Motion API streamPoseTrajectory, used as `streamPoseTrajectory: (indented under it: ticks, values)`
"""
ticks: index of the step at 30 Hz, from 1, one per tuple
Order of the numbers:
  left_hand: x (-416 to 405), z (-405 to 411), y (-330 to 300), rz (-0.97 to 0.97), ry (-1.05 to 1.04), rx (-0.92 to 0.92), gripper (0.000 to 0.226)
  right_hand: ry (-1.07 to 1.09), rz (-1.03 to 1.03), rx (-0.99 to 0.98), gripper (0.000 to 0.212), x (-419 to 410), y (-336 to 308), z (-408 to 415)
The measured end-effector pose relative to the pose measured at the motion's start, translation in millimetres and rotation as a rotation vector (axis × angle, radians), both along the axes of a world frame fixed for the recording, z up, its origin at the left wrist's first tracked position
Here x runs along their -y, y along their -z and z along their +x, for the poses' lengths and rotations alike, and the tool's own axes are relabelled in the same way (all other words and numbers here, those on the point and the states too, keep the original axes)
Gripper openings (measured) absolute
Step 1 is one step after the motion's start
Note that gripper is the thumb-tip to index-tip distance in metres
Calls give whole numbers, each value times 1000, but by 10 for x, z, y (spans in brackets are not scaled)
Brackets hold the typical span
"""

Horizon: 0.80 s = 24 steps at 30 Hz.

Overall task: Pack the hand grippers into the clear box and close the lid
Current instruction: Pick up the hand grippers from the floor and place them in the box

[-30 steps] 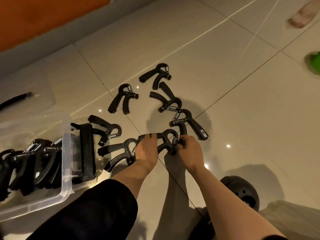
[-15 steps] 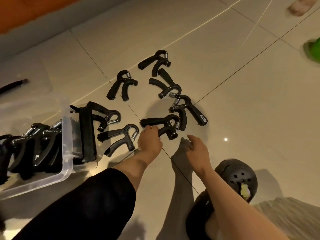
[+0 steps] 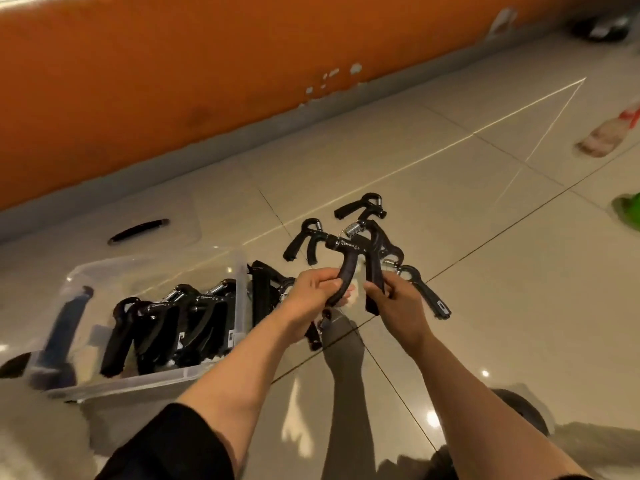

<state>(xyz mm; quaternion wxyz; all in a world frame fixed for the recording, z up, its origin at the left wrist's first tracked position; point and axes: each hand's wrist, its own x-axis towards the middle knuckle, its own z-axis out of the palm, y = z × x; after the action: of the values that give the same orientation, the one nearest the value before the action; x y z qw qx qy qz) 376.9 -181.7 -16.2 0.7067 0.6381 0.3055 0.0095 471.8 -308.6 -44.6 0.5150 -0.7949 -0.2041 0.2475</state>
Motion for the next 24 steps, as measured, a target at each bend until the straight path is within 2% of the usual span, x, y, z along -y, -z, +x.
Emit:
streamPoseTrajectory:
  ticks: [3, 8, 11, 17, 24]
  values:
    - [-222, -310, -157, 7, -155, 12, 27, -108, -6, 14, 9, -256, -223, -221]
    - [-637, -989, -317, 79, -282, 49, 21, -236, -8, 103, 17, -822, -470, -736]
    - [-881, -1430, -337, 131, -360, 24, 22, -283, -16, 141, 14, -1162, -501, -1117]
    - [-1259, -2110, -222, 244, -375, -137, 22, -357, -135, 179, 24, -1622, -333, -1727]
    - [-1619, -2364, 37, 437, -313, -408, 8, -462, -278, 103, 17, -1962, -80, -2038]
